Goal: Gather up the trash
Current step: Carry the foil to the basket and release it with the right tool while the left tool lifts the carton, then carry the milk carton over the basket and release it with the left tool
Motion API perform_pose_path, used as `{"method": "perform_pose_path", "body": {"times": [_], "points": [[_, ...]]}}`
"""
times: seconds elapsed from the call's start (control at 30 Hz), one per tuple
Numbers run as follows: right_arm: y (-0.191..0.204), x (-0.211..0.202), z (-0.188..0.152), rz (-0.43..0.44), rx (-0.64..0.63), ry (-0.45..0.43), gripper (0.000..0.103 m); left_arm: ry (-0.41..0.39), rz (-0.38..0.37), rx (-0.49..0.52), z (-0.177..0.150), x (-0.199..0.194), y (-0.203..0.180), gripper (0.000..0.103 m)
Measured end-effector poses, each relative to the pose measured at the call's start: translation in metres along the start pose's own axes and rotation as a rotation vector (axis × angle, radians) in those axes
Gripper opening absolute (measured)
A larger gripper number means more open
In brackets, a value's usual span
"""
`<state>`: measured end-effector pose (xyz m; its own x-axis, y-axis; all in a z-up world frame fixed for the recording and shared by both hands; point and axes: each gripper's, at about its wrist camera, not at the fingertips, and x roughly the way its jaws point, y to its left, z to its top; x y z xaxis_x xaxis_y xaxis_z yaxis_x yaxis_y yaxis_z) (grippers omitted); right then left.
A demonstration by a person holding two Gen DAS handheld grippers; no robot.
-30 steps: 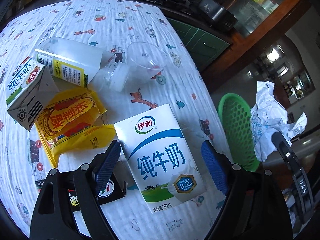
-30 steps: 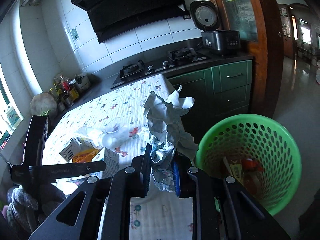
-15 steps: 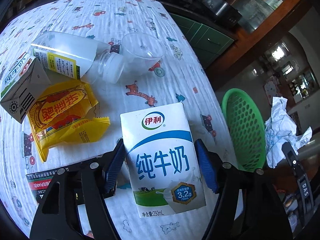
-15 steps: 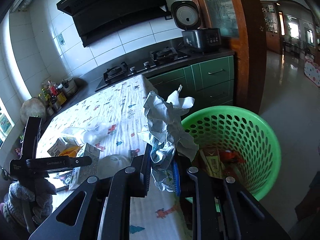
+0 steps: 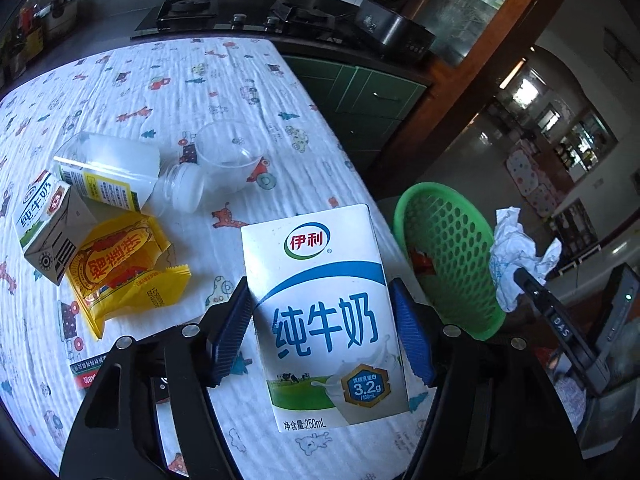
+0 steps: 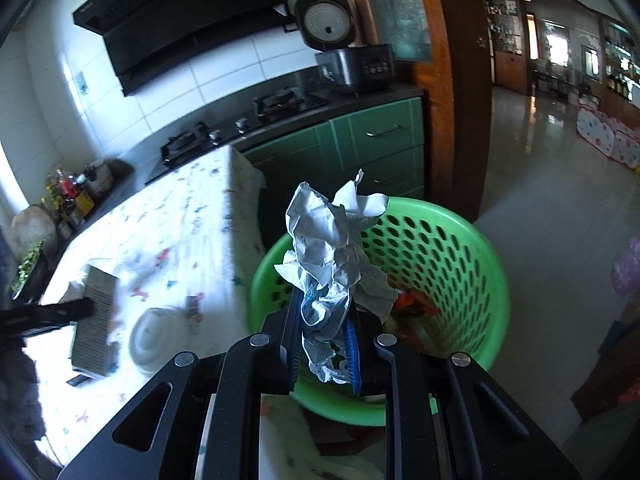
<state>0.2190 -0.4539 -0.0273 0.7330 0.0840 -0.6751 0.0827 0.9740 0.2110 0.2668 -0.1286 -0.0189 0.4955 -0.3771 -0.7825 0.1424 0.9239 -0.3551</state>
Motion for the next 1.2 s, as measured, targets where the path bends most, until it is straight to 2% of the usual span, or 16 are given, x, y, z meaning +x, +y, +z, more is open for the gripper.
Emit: {"method": "perform_pose_path", "body": {"times": [0.2,0.27,0.33,0.57,0.7,1.0,1.2], "points": [[-0.022,0.017,0.000,-0.056,0.026,0.026,0.025,0.002,-0.039,0.042,0.007,0.001,-0.023,0.067],[-0.029,0.022,0.000,-0.065,0.036,0.034,0.033,0.006,-0.051,0.057,0.009,0.003,-0.032,0.067],[-0.035,0.025,0.000,-0.081,0.038,0.037,0.048,0.009,-0.068,0.076,0.011,0.006,-0.044,0.067],[-0.045,0.016,-0.001,-0.102,0.019,0.012,0.048,0.042,-0.128,0.129,0.017,0.025,-0.082,0.067],[-0.050,-0.001,-0.006,-0.103,0.017,-0.018,0.054,0.063,-0.147,0.162,0.016,0.039,-0.104,0.067],[-0.059,-0.032,-0.013,-0.095,0.024,-0.066,0.062,0.101,-0.146,0.224,0.013,0.068,-0.141,0.067],[-0.064,-0.042,-0.019,-0.087,0.026,-0.085,0.063,0.133,-0.137,0.238,0.014,0.089,-0.158,0.067]]}}
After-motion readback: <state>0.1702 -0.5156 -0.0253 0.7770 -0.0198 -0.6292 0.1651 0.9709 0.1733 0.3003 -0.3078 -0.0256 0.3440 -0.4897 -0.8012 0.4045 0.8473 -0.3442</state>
